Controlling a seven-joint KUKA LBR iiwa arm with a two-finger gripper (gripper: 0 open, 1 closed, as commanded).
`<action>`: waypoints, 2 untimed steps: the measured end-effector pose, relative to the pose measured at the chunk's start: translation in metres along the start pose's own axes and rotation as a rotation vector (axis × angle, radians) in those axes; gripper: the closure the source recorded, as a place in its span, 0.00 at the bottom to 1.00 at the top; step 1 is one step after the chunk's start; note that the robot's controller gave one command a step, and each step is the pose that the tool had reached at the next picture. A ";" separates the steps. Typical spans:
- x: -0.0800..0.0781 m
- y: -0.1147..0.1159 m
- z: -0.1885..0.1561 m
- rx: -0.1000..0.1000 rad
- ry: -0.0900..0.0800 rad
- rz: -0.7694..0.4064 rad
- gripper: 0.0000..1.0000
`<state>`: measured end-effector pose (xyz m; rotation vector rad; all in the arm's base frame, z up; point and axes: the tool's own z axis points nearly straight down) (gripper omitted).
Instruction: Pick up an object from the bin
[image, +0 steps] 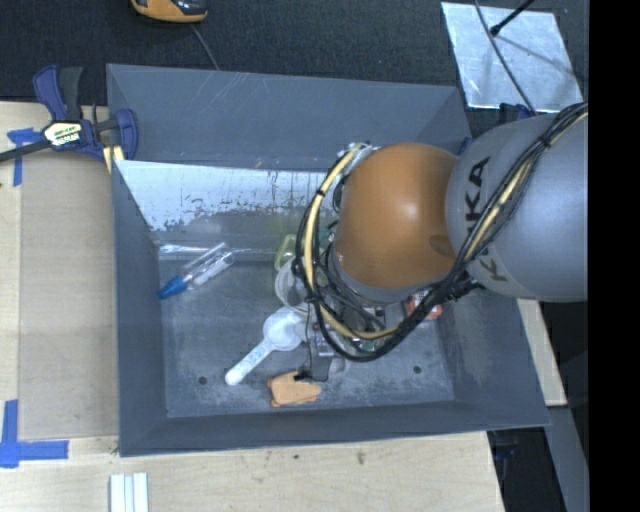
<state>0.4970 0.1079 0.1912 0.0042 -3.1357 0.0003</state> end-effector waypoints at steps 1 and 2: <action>-0.002 -0.001 -0.004 -0.001 -0.008 0.002 0.00; -0.015 -0.014 0.038 -0.003 -0.017 0.033 0.00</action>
Offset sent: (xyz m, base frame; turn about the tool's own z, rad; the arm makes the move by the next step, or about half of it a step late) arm 0.0256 -0.0327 -0.0972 0.0719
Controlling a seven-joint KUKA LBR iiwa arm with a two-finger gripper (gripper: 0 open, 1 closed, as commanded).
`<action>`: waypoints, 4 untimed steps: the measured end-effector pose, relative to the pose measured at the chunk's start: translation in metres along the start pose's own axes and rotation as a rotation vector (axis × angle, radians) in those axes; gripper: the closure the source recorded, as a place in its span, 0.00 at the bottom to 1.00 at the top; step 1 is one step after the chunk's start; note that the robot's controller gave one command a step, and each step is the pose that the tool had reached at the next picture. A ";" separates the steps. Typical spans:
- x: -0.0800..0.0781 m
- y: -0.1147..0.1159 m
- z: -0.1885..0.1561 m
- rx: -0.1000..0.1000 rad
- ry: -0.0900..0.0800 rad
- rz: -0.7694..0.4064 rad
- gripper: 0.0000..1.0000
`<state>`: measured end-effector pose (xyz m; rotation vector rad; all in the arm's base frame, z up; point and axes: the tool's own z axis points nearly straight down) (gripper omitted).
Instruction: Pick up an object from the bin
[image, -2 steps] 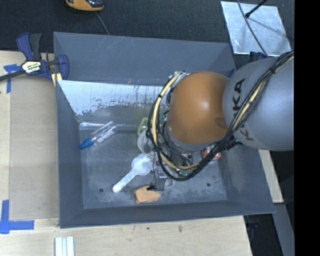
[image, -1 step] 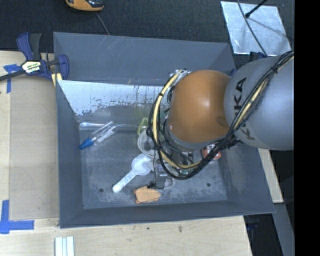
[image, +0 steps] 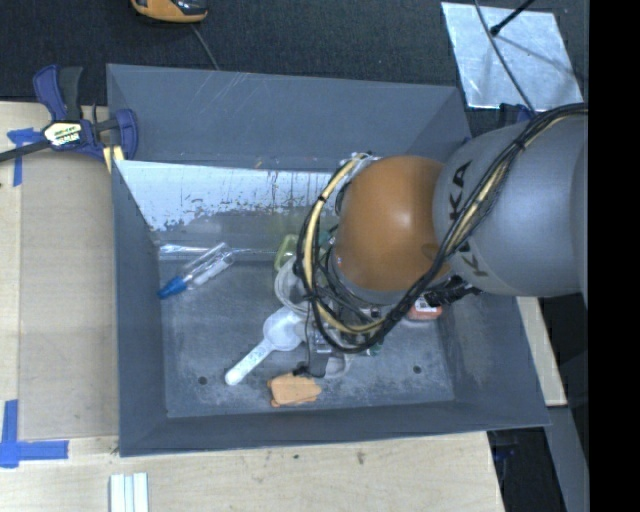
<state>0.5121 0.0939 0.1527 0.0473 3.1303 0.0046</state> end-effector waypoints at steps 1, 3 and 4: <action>-0.002 -0.020 0.057 0.002 0.006 -0.012 0.00; 0.007 -0.012 0.077 0.000 0.003 0.014 1.00; 0.007 -0.012 0.077 -0.001 0.003 0.015 1.00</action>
Offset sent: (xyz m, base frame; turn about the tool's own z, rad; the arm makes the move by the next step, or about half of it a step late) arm -0.0033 -0.0334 -0.0633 0.1060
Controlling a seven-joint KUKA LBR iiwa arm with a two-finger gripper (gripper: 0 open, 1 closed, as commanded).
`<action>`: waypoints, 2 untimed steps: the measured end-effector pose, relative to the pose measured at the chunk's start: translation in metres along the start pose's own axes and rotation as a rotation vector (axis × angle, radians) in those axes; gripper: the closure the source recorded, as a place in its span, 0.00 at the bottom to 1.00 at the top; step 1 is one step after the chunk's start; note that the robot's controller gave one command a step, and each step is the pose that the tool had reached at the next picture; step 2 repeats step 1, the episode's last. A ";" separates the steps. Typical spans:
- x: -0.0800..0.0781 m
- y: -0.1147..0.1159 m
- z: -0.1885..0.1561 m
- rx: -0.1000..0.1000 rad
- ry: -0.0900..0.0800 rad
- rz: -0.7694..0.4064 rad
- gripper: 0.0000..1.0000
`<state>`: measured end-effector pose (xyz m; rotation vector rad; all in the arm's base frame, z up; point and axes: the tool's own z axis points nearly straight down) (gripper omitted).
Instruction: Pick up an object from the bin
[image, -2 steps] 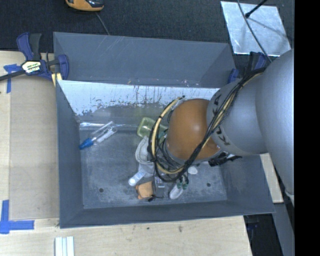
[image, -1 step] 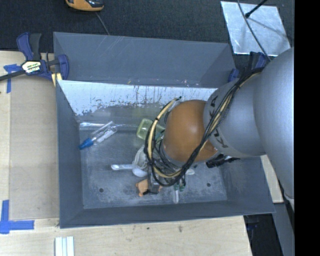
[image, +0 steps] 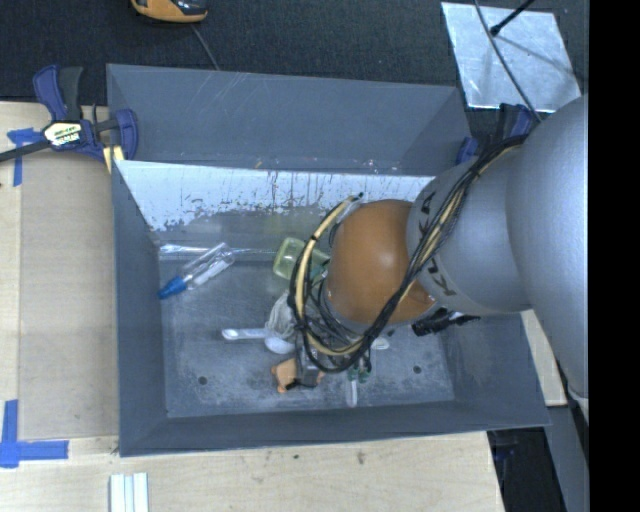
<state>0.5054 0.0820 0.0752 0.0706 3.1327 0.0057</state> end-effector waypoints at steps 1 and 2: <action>-0.001 -0.025 -0.127 0.004 0.007 -0.010 1.00; -0.001 -0.025 -0.127 0.004 0.007 -0.010 1.00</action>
Offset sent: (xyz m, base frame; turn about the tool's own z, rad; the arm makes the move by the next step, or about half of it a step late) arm 0.0000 0.0000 0.0000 0.0000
